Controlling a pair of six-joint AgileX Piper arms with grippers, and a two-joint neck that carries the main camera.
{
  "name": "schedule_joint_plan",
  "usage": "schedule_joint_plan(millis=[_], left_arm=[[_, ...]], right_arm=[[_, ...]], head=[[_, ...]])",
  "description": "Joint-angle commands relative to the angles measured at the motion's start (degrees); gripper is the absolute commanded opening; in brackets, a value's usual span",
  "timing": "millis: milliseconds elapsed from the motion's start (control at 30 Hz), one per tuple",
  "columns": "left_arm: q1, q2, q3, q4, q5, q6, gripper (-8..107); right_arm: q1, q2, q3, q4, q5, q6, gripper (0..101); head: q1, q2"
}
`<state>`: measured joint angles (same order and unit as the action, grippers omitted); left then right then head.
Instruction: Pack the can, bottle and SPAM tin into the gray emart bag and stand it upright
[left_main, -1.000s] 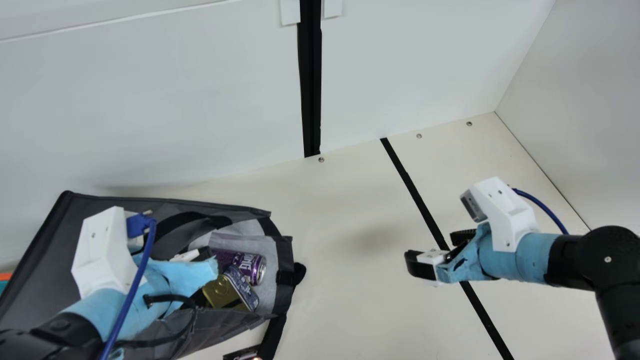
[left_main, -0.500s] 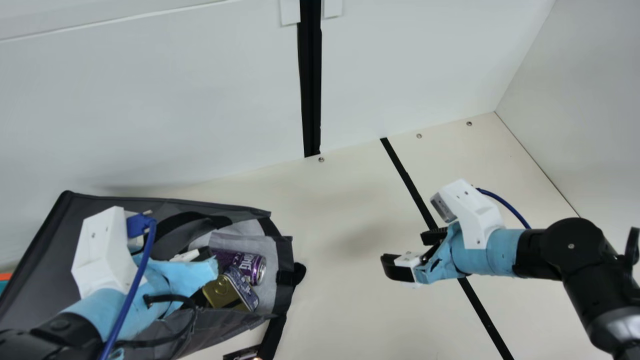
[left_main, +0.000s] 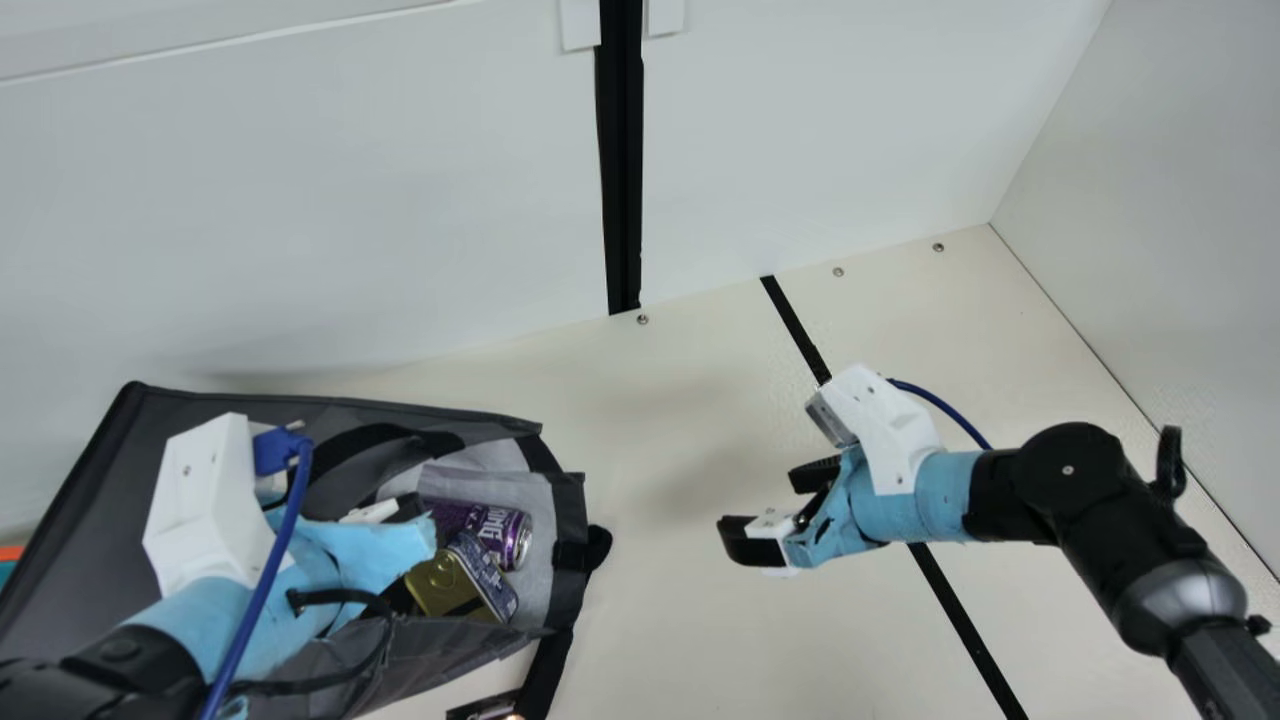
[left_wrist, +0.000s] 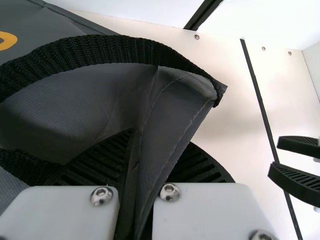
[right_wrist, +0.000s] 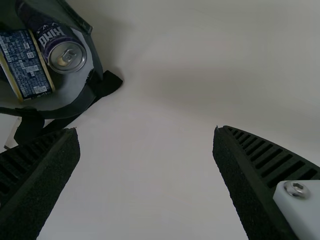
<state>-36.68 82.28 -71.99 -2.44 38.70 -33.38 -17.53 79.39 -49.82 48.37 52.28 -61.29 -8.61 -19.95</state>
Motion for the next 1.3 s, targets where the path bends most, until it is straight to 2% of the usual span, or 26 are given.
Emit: schedule_joint_plan(millis=[0, 600, 1267], left_arm=[[0.0, 0.0, 0.0, 0.0, 0.0, 0.0, -8], [0.0, 0.0, 0.0, 0.0, 0.0, 0.0, -8], [0.0, 0.0, 0.0, 0.0, 0.0, 0.0, -8]], right_arm=[[0.89, 0.9, -0.1, 0.64, -0.46, -0.9, 95], [8.66, 10.94, -3.45, 7.29, -3.68, -7.44, 95], [17.08, 23.49, -12.02, 12.72, -4.96, -10.48, 95]], head=[[-1.39, -0.05], [-1.39, -0.05], [-1.39, -0.05]])
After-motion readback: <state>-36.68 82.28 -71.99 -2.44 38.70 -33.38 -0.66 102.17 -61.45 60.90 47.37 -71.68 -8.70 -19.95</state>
